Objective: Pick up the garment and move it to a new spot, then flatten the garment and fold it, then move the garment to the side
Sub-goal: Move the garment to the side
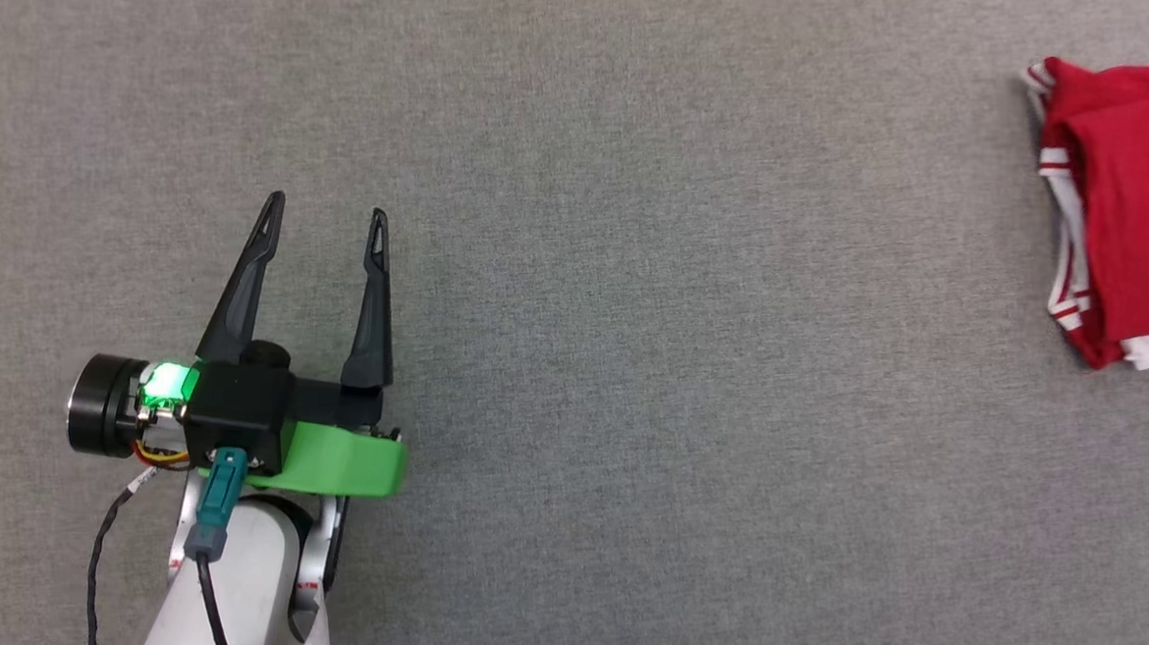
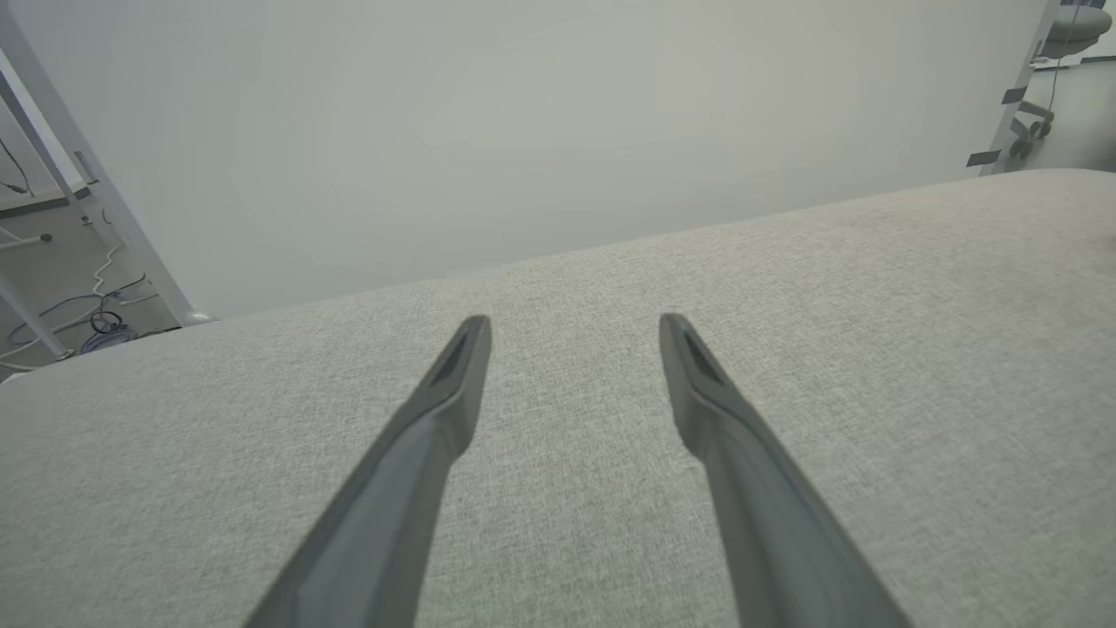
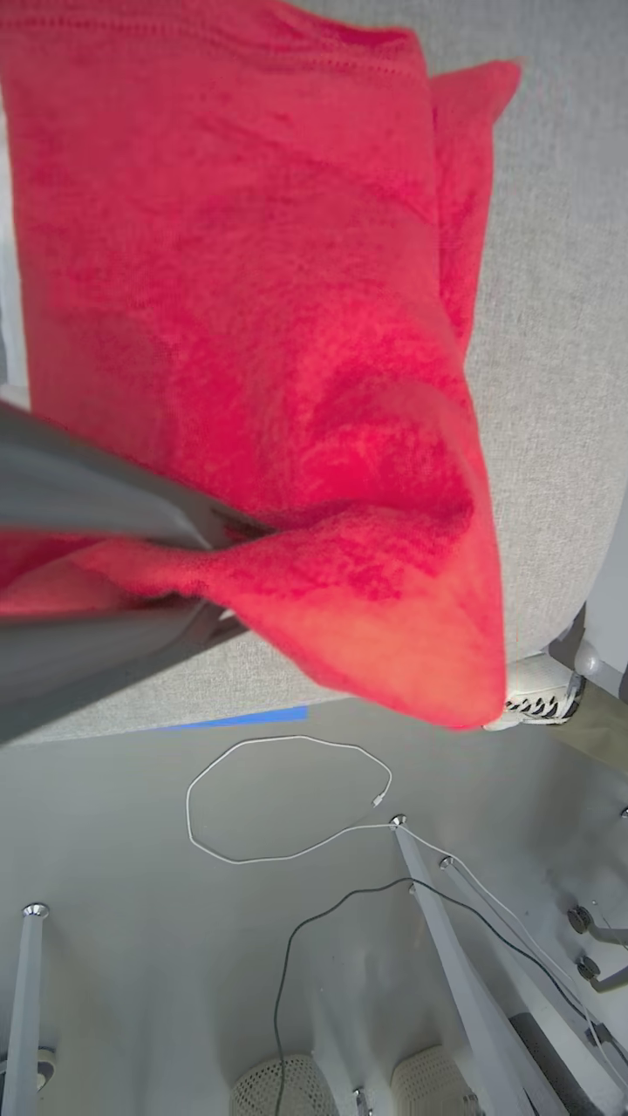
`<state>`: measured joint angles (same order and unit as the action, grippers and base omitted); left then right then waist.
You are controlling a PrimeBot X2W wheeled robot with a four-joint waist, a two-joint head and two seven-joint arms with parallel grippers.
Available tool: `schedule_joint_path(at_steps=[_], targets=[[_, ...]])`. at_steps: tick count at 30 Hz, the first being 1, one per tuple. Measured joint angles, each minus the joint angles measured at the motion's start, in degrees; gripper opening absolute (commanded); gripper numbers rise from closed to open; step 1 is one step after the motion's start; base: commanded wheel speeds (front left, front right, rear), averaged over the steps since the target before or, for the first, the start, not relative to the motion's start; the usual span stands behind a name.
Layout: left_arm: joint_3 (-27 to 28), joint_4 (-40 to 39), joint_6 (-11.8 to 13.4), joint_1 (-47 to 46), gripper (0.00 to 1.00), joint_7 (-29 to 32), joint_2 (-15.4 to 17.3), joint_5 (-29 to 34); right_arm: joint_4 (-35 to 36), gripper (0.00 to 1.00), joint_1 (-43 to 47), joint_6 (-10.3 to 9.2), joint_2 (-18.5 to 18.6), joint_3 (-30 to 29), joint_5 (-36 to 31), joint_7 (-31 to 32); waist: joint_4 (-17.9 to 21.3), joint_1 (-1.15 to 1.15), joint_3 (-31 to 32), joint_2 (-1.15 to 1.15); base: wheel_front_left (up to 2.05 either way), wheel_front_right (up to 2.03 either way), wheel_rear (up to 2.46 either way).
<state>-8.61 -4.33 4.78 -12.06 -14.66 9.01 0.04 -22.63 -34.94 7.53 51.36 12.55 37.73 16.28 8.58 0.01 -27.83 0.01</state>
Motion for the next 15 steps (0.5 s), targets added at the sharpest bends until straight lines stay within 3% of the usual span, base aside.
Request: schedule_joint_path(at_steps=[14, 15], targets=[[-0.62, -0.81, 0.53, -2.16, 1.00, 0.00, 0.44, -0.01, -12.76, 0.00, -5.79, 0.00, -0.19, -8.21, -4.98, -3.35, -2.20, 0.01, -7.54, 0.00, 0.00, 0.00, 0.00], [-0.58, -0.68, 0.58, -2.16, 1.00, 0.00, 0.53, -0.01, -13.35, 1.00, -6.05, 0.00, -0.83, -8.23, -5.39, -3.87, -2.27, 0.01, -7.40, 0.00, 0.00, 0.00, 0.00]])
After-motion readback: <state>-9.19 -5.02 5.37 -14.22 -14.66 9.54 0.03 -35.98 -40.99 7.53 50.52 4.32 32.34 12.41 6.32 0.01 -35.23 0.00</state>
